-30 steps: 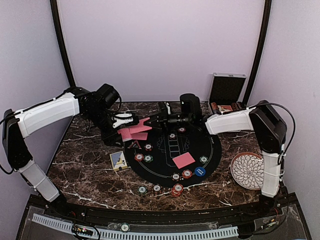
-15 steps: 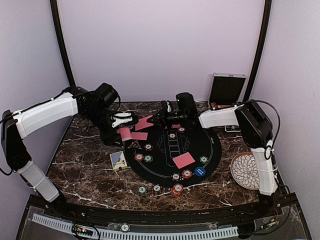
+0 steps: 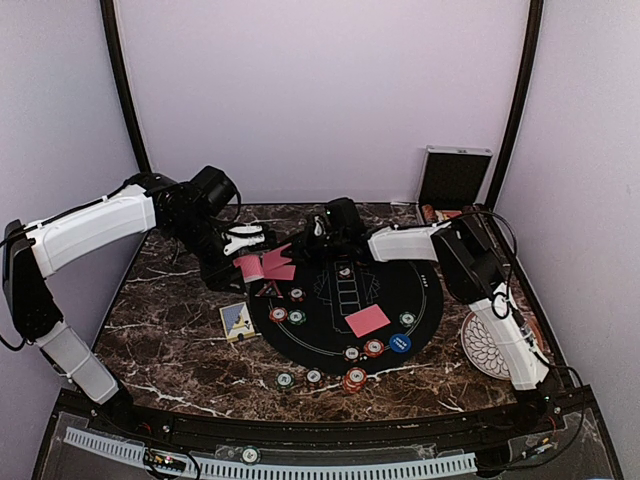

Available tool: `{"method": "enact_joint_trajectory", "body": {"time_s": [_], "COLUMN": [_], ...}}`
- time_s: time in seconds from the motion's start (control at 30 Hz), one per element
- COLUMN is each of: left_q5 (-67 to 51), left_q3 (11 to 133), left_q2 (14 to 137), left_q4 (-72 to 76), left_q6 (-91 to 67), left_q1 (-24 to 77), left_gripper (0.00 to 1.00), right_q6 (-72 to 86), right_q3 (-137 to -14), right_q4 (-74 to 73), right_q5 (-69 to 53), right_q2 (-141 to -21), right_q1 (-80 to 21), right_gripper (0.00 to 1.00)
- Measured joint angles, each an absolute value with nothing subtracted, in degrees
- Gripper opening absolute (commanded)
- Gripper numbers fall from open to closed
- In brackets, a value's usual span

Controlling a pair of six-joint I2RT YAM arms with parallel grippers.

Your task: Distribute texas hold em gaming equipment

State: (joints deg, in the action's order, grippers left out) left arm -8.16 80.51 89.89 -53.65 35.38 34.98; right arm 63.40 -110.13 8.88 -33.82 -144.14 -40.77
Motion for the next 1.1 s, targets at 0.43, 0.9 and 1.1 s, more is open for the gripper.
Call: {"method": "enact_joint_trajectory", "body": {"time_s": [0.43,0.9,1.1], "left_q5": [-8.54,-8.88,-8.97], "left_q3": [80.51,80.51,80.51], "left_q2": [89.89,89.89,89.89], "left_q4": [-53.74,-53.78,-53.93], "left_q6": [35.38,35.38,35.38], "left_q1": [34.98,34.98,34.98], "left_gripper": [0.0,0.0,0.0], "right_q6": [57.14,48.53,48.45], "right_q3": [-117.14,-110.06,-94.54], "right_q4": [-1.48,-11.51,-8.75], "right_q5": [-28.12,-21.12,-21.41], "right_q2": [-148.0,-138.12,-127.02], "right_q1": [-41.39,-42.19,-42.83], "right_gripper": [0.46,0.66,0.76]}}
